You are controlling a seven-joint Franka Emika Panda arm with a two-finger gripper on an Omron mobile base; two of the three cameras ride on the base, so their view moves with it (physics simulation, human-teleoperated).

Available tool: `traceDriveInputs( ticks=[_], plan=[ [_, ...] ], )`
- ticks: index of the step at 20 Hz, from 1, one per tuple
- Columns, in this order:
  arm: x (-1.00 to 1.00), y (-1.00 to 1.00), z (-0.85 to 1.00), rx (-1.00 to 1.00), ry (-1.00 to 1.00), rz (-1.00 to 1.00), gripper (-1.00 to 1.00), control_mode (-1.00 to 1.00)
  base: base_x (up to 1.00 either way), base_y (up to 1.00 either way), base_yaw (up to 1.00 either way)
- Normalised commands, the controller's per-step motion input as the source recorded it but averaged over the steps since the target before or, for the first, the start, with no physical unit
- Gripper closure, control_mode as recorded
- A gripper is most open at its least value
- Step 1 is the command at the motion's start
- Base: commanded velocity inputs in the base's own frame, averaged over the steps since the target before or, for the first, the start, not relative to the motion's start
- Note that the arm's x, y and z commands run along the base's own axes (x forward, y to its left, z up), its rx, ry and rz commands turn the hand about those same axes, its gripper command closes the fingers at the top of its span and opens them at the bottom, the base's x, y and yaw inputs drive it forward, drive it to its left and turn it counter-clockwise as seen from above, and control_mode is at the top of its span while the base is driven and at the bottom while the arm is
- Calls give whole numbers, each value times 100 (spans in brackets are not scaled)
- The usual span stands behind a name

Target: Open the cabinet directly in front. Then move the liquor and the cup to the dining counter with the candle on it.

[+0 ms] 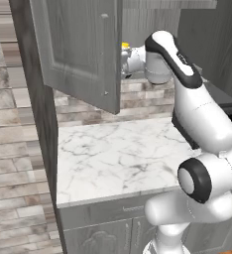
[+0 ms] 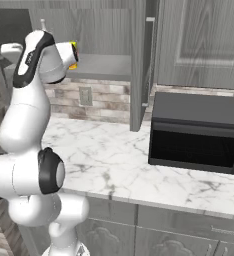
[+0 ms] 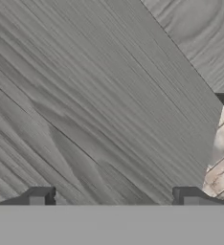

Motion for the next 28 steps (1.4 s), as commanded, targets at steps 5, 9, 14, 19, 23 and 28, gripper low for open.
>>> traceDriveInputs(
  ticks=[5, 9, 14, 19, 23, 28],
  plan=[
    [-31, 100, -2, 26, -33, -3, -100, -100, 0, 0, 0],
    [-8, 100, 0, 21, -20, -8, -100, -100, 0, 0, 0],
    [6, 58, 0, -2, 3, -4, -100, -100, 0, 0, 0],
    [4, -11, 11, 0, 5, -4, -100, -100, 0, 0, 0],
    [0, -76, 58, 0, 18, -24, -100, -100, 0, 0, 0],
    [0, -86, 51, -11, 15, -29, -100, -100, 0, 0, 0]
  ],
)
